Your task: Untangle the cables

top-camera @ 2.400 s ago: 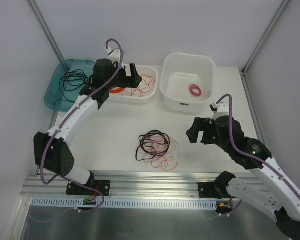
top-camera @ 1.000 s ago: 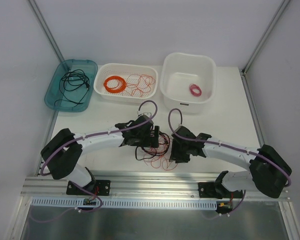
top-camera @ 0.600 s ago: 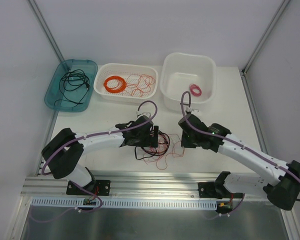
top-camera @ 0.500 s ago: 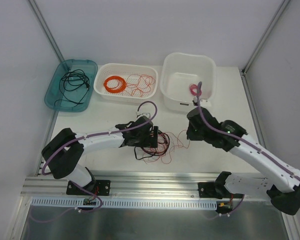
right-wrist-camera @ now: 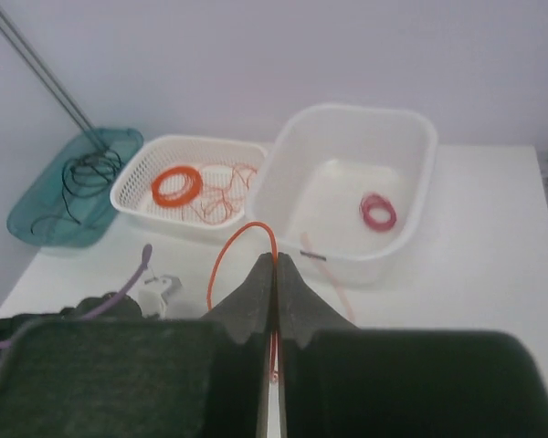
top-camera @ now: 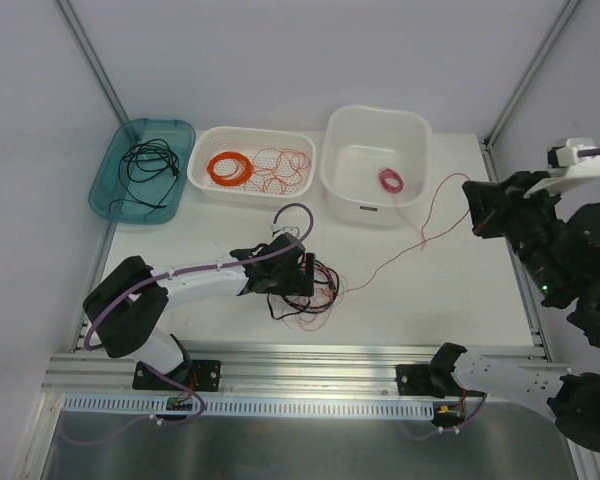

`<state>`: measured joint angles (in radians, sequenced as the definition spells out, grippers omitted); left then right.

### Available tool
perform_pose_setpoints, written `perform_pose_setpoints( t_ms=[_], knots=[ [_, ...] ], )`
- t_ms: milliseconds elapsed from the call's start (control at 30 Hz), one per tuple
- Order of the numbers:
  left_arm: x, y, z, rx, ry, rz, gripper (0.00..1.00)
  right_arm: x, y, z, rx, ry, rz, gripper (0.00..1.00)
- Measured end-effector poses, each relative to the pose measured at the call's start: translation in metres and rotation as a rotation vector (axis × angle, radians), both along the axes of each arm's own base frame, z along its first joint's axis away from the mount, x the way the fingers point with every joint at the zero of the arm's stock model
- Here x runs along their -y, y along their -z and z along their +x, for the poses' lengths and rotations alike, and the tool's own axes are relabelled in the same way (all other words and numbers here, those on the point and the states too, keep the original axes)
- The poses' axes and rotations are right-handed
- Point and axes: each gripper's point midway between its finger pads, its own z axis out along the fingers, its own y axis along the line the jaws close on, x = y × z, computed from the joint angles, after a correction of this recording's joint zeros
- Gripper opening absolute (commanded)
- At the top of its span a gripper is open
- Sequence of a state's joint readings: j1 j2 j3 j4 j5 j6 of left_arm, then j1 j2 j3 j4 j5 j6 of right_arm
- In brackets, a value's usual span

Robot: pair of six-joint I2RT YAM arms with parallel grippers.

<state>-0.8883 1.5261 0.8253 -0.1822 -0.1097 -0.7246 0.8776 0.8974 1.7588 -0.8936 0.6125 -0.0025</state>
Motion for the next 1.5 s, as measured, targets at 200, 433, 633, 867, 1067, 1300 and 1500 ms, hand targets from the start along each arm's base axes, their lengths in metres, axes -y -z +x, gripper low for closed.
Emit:
perform_pose_setpoints(
  t_ms=[200, 433, 633, 867, 1067, 1300, 1500],
  knots=[
    [-0.001, 0.001, -0.001, -0.003, 0.000, 0.003, 0.99, 0.021, -0.063, -0.006, 0.212, 0.031, 0.076, 0.01],
    [-0.003, 0.002, 0.001, -0.004, -0.008, 0.004, 0.99, 0.030, -0.097, -0.006, 0.319, 0.062, 0.112, 0.01],
    [-0.004, -0.002, 0.000, 0.004, -0.007, -0.004, 0.99, 0.021, -0.084, 0.003, 0.295, 0.070, 0.094, 0.01],
    [-0.006, -0.047, 0.000, 0.116, 0.062, -0.068, 0.99, -0.016, -0.012, 0.025, 0.119, 0.028, 0.009, 0.01],
    [0.013, -0.112, -0.008, 0.353, 0.282, -0.176, 0.99, -0.048, 0.032, 0.030, -0.009, -0.047, -0.002, 0.01],
    [0.042, -0.168, -0.010, 0.600, 0.485, -0.293, 0.99, -0.074, 0.045, 0.027, -0.080, -0.144, 0.034, 0.01],
    [0.076, -0.196, -0.017, 0.704, 0.641, -0.371, 0.99, -0.091, 0.060, 0.022, -0.137, -0.209, 0.055, 0.01]
  ],
)
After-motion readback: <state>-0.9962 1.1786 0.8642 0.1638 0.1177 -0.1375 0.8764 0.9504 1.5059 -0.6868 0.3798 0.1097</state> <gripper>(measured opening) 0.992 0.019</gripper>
